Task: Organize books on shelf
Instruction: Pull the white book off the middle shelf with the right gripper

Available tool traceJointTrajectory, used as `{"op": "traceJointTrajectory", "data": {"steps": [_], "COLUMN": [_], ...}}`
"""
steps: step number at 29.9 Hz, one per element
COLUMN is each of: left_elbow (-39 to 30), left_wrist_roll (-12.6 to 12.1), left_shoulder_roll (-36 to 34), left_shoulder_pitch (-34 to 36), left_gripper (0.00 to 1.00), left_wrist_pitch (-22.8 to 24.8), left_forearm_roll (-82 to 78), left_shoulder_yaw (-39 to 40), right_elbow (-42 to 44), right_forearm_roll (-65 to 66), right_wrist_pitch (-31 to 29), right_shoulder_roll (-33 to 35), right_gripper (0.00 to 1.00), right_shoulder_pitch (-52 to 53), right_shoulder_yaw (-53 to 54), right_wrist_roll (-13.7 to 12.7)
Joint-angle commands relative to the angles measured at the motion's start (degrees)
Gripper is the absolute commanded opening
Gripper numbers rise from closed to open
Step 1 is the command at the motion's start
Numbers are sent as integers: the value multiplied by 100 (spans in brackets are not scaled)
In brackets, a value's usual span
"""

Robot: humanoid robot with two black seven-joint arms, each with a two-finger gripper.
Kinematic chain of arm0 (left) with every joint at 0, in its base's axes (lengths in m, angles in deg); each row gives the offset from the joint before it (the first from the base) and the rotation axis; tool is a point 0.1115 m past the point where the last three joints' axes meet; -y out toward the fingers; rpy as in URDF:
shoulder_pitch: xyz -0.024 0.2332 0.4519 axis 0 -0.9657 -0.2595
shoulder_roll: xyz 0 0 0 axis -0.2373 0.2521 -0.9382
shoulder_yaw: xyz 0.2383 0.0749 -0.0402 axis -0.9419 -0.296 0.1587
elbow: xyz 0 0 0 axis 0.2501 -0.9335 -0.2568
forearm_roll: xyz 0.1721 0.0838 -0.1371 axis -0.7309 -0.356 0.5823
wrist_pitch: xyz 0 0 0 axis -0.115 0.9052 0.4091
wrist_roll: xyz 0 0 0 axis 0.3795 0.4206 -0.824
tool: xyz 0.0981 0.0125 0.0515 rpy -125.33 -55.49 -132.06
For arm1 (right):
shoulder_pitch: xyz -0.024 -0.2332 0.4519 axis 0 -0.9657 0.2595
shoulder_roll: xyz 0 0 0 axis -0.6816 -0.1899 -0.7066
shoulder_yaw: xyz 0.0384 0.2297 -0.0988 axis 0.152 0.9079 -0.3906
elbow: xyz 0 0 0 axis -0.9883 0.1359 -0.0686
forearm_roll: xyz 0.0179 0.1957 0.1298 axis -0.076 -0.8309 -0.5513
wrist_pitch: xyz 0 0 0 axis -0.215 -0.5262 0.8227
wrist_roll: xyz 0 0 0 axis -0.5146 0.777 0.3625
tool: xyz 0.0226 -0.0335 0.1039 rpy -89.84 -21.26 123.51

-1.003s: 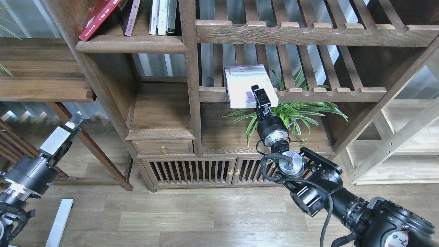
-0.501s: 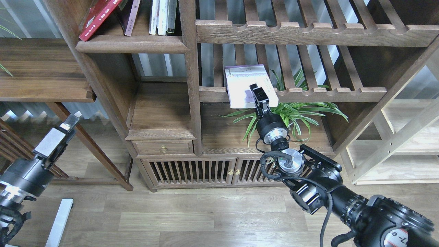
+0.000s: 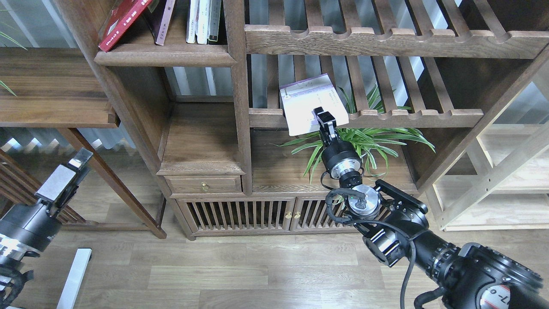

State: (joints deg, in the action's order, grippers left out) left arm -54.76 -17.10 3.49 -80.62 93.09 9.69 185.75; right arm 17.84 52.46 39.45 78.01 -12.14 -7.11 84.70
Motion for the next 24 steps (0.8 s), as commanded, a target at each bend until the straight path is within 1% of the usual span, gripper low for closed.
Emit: {"op": "traceJointTrajectory", "data": {"steps": [1, 5, 11, 15, 19, 24], "left_elbow": [0, 0, 0, 0, 0, 0], "left_wrist_roll": [0, 0, 0, 0, 0, 0], "left_shoulder_roll": [-5, -5, -49, -49, -32, 56], "left_shoulder_pitch": [-13, -48, -189, -259, -382, -453], "left_gripper": [96, 96, 96, 96, 97, 98], "left_wrist_pitch": [0, 0, 0, 0, 0, 0], "left_forearm_roll": [-1, -1, -1, 8, 17, 78], "left_shoulder_yaw": [22, 39, 118, 136, 127, 4], "right_elbow": [-27, -80, -369, -572, -703, -1081], "right_forearm_roll": [26, 35, 341, 483, 579, 948], "right_wrist_pitch": [-29, -82, -363, -468, -758, -785], "right_shoulder_roll": [0, 0, 0, 0, 0, 0], "right_gripper": [23, 23, 16, 16, 16, 15], "right_shoulder_pitch": [9, -122, -684, -1019, -1361, -1915], "right_shoulder_yaw": [0, 97, 273, 509, 817, 906], "right_wrist_roll": [14, 23, -12, 5, -3, -21]}}
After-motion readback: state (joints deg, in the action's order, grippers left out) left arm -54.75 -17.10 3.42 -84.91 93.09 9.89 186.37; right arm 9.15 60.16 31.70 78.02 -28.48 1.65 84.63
